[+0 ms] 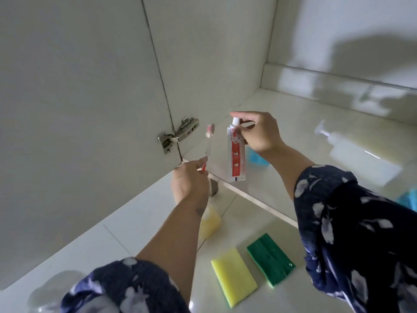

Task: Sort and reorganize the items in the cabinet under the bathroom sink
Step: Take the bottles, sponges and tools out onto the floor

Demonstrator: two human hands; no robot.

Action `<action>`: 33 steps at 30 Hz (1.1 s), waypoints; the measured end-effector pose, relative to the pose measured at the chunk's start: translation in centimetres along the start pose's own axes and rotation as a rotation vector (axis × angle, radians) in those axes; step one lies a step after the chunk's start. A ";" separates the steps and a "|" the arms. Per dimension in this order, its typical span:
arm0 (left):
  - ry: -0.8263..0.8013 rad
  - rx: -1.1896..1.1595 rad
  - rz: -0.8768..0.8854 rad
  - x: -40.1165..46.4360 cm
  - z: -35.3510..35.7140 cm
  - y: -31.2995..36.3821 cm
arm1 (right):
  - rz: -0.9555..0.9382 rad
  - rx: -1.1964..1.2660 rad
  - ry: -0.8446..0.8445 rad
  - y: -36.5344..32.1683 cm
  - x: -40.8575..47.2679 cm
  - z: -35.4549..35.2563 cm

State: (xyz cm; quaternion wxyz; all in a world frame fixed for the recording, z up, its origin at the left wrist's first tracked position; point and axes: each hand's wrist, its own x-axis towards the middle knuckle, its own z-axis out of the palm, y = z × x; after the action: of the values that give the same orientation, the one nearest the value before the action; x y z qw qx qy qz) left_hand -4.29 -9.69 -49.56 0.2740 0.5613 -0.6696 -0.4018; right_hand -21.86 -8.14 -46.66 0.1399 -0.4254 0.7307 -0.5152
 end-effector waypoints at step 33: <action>-0.092 0.179 -0.351 -18.6 -2.7 -25.1 | 0.310 -0.298 -0.478 10.4 -30.0 15.9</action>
State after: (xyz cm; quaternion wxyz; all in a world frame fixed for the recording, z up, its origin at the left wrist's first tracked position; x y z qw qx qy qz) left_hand 15.37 6.58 -67.79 0.1179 0.6727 -0.6062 -0.4076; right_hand 1.32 5.90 -69.61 0.3206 -0.4339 0.8006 -0.2607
